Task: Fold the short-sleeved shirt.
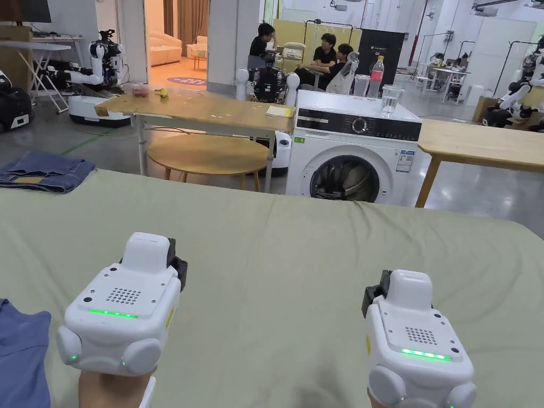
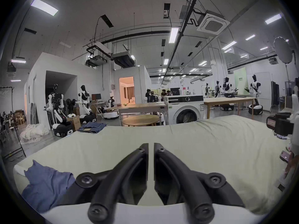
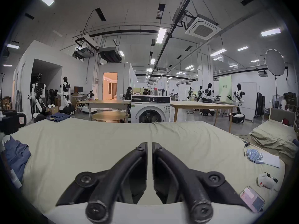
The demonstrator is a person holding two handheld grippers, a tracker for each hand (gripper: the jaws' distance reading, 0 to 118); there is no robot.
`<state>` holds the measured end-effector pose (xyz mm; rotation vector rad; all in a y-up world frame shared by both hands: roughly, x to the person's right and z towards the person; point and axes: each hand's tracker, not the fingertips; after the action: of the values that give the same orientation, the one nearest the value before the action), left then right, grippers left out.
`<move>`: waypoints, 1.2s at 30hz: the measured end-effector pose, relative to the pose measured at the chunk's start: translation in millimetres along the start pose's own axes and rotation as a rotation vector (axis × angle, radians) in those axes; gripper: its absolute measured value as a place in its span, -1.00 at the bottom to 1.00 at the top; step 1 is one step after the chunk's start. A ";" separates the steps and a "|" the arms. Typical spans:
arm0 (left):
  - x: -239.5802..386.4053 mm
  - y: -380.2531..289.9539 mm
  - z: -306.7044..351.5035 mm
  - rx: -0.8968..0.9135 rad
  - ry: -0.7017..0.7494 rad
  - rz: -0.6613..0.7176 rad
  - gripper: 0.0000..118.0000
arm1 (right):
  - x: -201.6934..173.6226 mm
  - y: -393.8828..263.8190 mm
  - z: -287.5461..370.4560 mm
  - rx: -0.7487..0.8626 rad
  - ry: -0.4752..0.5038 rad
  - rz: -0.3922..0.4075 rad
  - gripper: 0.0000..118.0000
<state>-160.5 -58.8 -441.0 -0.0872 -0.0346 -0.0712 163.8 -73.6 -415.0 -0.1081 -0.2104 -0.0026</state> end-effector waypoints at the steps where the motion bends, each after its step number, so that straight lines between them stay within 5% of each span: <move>1: -1.7 0.3 2.5 0.009 -0.007 0.008 -1.00 | 0.8 0.2 2.4 0.008 0.008 0.004 -1.00; 9: -11.6 8.1 10.0 0.006 0.020 -0.004 -1.00 | -7.0 11.8 13.7 0.048 -0.010 -0.003 -1.00; 15: -48.3 12.7 28.7 -0.037 0.063 0.011 -1.00 | -26.2 16.9 14.1 0.021 0.079 -0.022 -1.00; 26: -155.1 9.0 96.5 -0.175 0.360 -0.019 -1.00 | -144.8 12.4 34.1 0.039 0.342 0.039 -1.00; 36: -252.9 -23.6 142.1 -0.317 0.437 0.156 -1.00 | -219.5 -4.4 44.0 -0.033 0.488 0.063 -1.00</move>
<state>-418.8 -52.0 -307.0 -0.3884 0.4212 0.0616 -60.1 -75.2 -417.6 -0.1432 0.2803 0.0306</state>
